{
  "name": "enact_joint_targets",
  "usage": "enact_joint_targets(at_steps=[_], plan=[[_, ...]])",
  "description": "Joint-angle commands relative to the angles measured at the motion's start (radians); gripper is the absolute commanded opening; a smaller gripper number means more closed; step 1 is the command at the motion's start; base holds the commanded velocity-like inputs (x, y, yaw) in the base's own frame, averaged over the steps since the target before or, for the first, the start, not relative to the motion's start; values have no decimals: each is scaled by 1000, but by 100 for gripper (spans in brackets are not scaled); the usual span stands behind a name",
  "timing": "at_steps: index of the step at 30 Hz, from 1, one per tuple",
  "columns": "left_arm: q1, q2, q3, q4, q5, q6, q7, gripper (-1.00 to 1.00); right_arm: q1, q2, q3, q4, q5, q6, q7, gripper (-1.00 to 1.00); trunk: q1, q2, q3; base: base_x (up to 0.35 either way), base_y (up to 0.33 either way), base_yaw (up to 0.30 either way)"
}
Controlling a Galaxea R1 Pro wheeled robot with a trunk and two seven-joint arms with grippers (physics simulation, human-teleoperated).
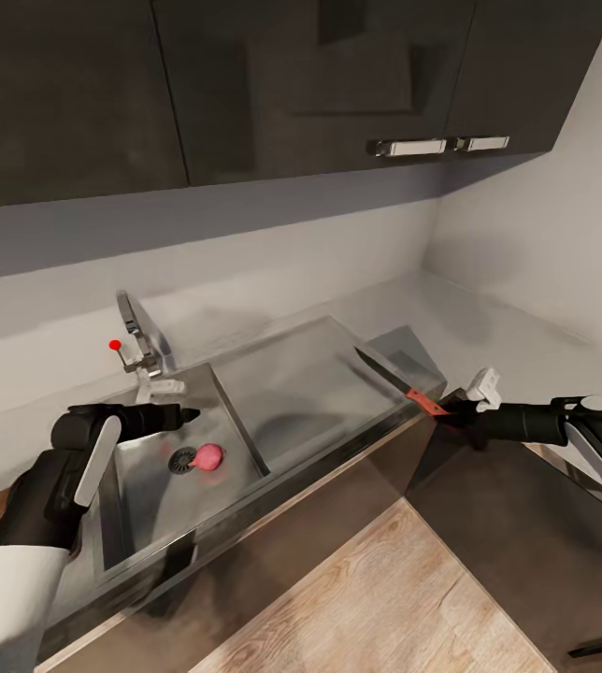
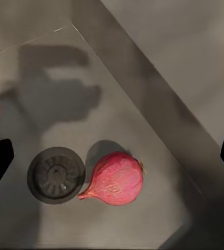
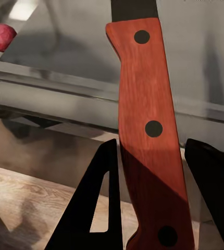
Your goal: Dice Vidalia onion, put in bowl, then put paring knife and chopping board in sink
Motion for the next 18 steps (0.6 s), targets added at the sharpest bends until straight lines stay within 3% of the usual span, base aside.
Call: enact_joint_targets(at_steps=[1, 10, 15, 17, 18], plan=[[-3, 0, 0, 9, -4, 4, -5, 100, -1, -1, 1, 0, -8, 7, -1, -100, 1, -2, -2, 0, 0, 0], [-104, -8, -1, 227, -5, 0, -7, 100, -1, -1, -40, 0, -7, 8, 0, -100, 1, -2, -2, 0, 0, 0], [-127, -50, -5, 294, -6, -2, 28, 100, -1, -1, -47, 0, -8, 8, 0, -100, 1, -2, -2, 0, 0, 0], [-130, -80, -7, 319, -6, -2, 77, 100, -1, -1, -48, 0, -8, 10, 1, -100, 1, -2, -2, 0, 0, 0], [-132, -107, -8, 342, -6, -3, 142, 100, -1, -1, -48, 0, -8, 19, 1, -100, 1, -2, -2, 0, 0, 0]])
